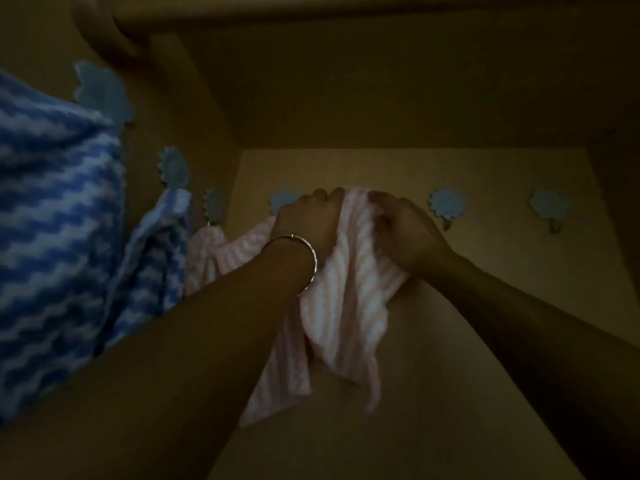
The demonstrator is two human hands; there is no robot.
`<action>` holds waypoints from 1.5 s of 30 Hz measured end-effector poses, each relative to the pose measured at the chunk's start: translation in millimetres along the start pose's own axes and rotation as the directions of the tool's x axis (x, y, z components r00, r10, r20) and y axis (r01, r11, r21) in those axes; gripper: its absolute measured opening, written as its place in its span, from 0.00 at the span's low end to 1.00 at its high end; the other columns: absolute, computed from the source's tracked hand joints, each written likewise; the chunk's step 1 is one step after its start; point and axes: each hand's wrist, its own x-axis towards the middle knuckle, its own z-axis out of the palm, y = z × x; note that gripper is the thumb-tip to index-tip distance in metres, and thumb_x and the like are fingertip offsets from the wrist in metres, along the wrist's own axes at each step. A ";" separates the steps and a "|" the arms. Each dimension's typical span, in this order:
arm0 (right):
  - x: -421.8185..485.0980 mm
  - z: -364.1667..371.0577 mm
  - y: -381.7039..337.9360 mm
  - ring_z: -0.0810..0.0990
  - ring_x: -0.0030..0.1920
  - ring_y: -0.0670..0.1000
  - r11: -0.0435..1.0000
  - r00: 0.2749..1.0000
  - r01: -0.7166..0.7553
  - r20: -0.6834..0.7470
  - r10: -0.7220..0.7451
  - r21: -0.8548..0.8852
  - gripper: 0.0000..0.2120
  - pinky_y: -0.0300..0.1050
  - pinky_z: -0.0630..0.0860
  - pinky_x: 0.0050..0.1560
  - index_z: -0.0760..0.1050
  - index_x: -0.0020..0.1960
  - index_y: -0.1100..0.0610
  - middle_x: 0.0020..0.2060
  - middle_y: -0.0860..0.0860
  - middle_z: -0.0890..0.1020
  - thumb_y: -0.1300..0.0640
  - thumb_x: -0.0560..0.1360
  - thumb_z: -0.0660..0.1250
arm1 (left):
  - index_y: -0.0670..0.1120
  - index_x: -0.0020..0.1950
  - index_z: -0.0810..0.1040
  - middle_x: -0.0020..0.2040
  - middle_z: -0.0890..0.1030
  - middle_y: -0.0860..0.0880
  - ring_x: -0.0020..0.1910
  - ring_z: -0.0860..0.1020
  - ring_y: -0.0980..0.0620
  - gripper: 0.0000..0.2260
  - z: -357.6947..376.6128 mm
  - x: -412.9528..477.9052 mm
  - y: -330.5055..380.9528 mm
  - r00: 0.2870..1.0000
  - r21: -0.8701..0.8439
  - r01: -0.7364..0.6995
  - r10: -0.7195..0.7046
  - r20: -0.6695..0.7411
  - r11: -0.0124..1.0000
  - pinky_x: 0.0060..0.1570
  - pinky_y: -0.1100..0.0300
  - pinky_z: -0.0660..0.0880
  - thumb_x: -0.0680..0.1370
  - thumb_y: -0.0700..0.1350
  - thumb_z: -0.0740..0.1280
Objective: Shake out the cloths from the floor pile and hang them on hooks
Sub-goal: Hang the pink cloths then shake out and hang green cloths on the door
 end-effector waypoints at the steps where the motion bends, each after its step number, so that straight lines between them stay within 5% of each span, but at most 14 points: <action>1: 0.5 3.7 2.9 0.75 0.60 0.56 1.000 1.000 -0.021 -0.003 0.021 0.022 0.23 0.46 0.70 0.59 0.61 0.75 0.51 0.64 0.56 0.75 0.55 0.81 0.55 | 0.46 0.70 0.64 0.60 0.74 0.43 0.58 0.75 0.40 0.20 2.6 4.0 0.7 1.000 -0.040 0.004 -0.003 0.015 0.999 0.45 0.50 0.71 0.77 0.39 0.59; 5: -9.4 9.2 5.2 0.75 0.59 0.55 1.000 0.999 -0.017 0.031 0.017 -0.004 0.24 0.44 0.71 0.55 0.60 0.75 0.48 0.63 0.56 0.74 0.54 0.79 0.57 | 0.40 0.64 0.65 0.59 0.75 0.41 0.56 0.76 0.39 0.16 13.7 -0.1 11.2 0.998 -0.176 0.064 -0.058 0.039 0.982 0.48 0.49 0.73 0.77 0.41 0.60; 11: -21.5 15.1 2.5 0.73 0.50 0.51 0.996 0.993 -0.008 0.114 -0.003 0.091 0.23 0.38 0.66 0.45 0.67 0.71 0.47 0.53 0.56 0.74 0.52 0.76 0.60 | 0.38 0.68 0.62 0.59 0.74 0.42 0.56 0.77 0.42 0.20 15.8 -23.4 29.4 0.999 0.045 0.017 -0.018 0.037 0.999 0.49 0.51 0.72 0.79 0.44 0.58; 17: -45.4 18.4 -1.9 0.70 0.49 0.55 0.999 0.989 -0.001 0.148 -0.005 0.042 0.35 0.42 0.65 0.48 0.69 0.69 0.50 0.47 0.55 0.75 0.38 0.67 0.47 | 0.42 0.76 0.48 0.64 0.69 0.41 0.61 0.70 0.42 0.33 6.3 -56.1 36.8 0.968 -0.038 0.016 -0.005 0.253 0.999 0.58 0.48 0.66 0.76 0.48 0.61; 21: -96.0 18.4 -20.0 0.70 0.50 0.49 0.981 0.963 -0.143 0.245 0.109 0.128 0.26 0.43 0.69 0.52 0.64 0.72 0.50 0.53 0.54 0.73 0.42 0.77 0.54 | 0.44 0.77 0.43 0.66 0.66 0.42 0.63 0.67 0.42 0.36 2.7 -87.1 42.1 0.951 -0.038 -0.054 0.063 0.303 0.998 0.60 0.48 0.64 0.76 0.48 0.61; 25: -149.6 16.8 -38.1 0.73 0.50 0.48 0.937 0.932 -0.241 0.329 0.150 0.255 0.23 0.37 0.67 0.49 0.73 0.61 0.53 0.53 0.53 0.76 0.46 0.73 0.50 | 0.42 0.76 0.49 0.68 0.65 0.42 0.64 0.68 0.41 0.33 2.8 -122.6 46.0 0.932 -0.156 -0.065 0.116 0.344 0.986 0.62 0.49 0.65 0.76 0.48 0.60; 31: -191.2 -5.0 -62.7 0.76 0.53 0.44 0.815 0.912 -0.367 0.345 0.220 0.448 0.14 0.24 0.67 0.48 0.75 0.62 0.54 0.54 0.48 0.80 0.61 0.80 0.55 | 0.39 0.71 0.64 0.63 0.74 0.38 0.61 0.74 0.44 0.26 -5.4 -179.6 58.7 0.863 -0.635 0.225 0.152 0.482 0.739 0.59 0.53 0.71 0.74 0.47 0.54; 35: -221.6 -8.8 -83.8 0.74 0.55 0.43 0.776 0.875 -0.438 0.413 0.252 0.454 0.15 0.32 0.69 0.50 0.72 0.65 0.54 0.56 0.46 0.78 0.60 0.81 0.55 | 0.44 0.74 0.57 0.68 0.71 0.42 0.65 0.72 0.46 0.28 -24.2 -230.0 75.6 0.847 -0.646 0.349 0.066 0.527 0.679 0.63 0.53 0.69 0.74 0.49 0.56; 39: -253.1 -20.4 -98.6 0.68 0.69 0.48 0.749 0.804 -0.528 0.522 0.287 0.401 0.23 0.29 0.60 0.63 0.61 0.75 0.57 0.70 0.52 0.70 0.62 0.81 0.54 | 0.43 0.74 0.58 0.68 0.71 0.44 0.66 0.71 0.47 0.27 -37.9 -266.0 88.6 0.810 -0.644 0.449 0.021 0.586 0.619 0.63 0.60 0.67 0.77 0.42 0.62; 45: -318.6 -39.8 -112.4 0.76 0.62 0.50 0.645 0.704 -0.649 0.640 0.308 0.403 0.24 0.37 0.70 0.60 0.64 0.74 0.54 0.66 0.54 0.75 0.64 0.79 0.56 | 0.44 0.75 0.57 0.65 0.74 0.47 0.62 0.74 0.49 0.28 -67.0 -326.5 105.3 0.739 -0.629 0.507 0.078 0.669 0.590 0.54 0.66 0.69 0.76 0.36 0.60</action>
